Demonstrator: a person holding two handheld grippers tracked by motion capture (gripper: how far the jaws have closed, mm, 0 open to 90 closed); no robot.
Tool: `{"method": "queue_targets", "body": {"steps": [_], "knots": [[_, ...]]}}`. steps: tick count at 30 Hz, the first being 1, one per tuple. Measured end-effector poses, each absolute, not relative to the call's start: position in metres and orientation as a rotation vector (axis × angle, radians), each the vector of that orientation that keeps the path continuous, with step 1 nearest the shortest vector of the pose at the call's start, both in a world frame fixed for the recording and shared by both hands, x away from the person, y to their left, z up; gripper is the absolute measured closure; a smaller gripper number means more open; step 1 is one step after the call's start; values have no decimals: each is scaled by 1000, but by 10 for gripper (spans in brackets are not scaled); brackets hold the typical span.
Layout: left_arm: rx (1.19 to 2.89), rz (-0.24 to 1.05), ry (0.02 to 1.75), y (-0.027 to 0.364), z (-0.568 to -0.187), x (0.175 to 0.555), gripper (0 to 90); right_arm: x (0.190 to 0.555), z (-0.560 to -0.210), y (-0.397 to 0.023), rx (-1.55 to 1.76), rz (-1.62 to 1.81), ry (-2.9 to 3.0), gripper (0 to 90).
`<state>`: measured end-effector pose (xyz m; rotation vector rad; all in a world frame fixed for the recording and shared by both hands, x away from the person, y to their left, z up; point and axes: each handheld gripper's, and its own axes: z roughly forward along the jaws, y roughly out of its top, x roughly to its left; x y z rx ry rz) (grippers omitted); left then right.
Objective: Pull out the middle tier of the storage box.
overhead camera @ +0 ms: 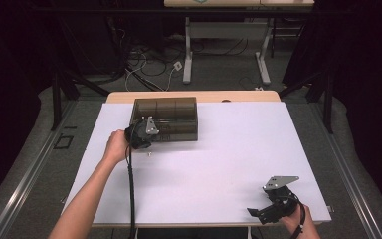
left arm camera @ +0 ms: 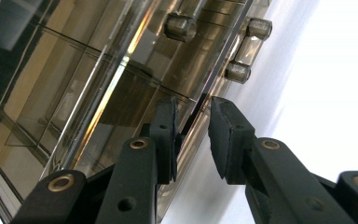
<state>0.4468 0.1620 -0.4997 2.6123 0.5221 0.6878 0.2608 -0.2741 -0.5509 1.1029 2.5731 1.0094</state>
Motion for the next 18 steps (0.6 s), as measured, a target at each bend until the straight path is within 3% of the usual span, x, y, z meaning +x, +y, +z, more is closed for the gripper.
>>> {"method": "queue_targets", "body": {"steps": [18], "knots": [[2673,647,457,163,-497,445,736,260,-551,-274,1113,1001,2573,14]]}}
